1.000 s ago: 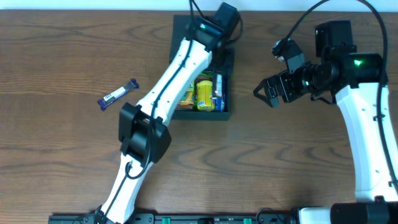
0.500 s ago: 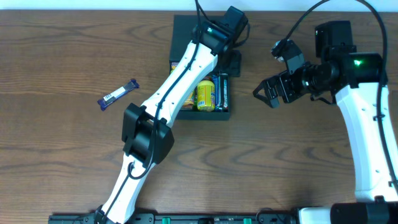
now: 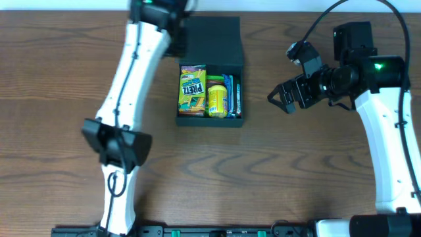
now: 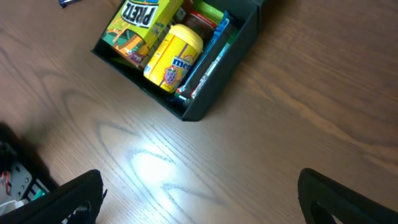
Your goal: Pack container
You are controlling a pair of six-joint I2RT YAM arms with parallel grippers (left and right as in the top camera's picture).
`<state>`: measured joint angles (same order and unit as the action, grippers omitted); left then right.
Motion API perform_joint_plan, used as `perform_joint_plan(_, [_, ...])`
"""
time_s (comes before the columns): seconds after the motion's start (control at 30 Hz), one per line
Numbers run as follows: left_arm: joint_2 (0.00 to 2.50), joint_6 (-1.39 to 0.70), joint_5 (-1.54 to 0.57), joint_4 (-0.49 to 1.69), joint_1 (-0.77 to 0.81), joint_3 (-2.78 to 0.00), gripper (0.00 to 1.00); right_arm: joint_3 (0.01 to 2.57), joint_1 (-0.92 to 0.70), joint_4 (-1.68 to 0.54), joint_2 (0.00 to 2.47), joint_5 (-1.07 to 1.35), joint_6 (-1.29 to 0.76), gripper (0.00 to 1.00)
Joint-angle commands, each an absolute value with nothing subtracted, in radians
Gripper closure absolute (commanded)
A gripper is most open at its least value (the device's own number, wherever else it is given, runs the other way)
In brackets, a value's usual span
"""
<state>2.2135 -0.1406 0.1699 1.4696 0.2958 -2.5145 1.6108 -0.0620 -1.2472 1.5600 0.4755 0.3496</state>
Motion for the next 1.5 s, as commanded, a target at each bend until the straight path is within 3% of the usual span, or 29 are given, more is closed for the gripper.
perform_joint_plan(0.0, [2.105,-0.002,0.114,1.43,0.218,-2.342,0.38,1.62,-0.059,-1.245,1.548,0.49,0.364,0.01])
perform_joint_plan(0.2, [1.973,0.156,0.104,1.238,0.09,-1.927,0.31,1.62,-0.059,-1.238,1.549,0.49,0.364,0.01])
perform_joint_plan(0.3, [1.98,0.325,0.054,1.164,0.039,-1.833,0.21,1.62,-0.059,-1.238,1.549,0.49,0.364,0.01])
perform_joint_plan(0.4, [2.003,0.57,-0.127,1.12,-0.005,-1.766,0.12,1.62,-0.059,-1.238,1.549,0.49,0.364,0.01])
perform_joint_plan(0.6, [2.057,0.756,-0.112,1.003,-0.027,-1.717,0.03,1.62,-0.059,-1.249,1.549,0.49,0.364,0.01])
perform_joint_plan(1.1, [2.236,0.786,-0.079,0.923,-0.028,-1.717,0.02,1.62,-0.059,-1.258,1.549,0.49,0.363,0.01])
perform_joint_plan(1.47, [2.269,0.786,-0.074,0.886,-0.028,-1.717,0.18,1.62,-0.059,-1.257,1.549,0.489,0.353,0.01])
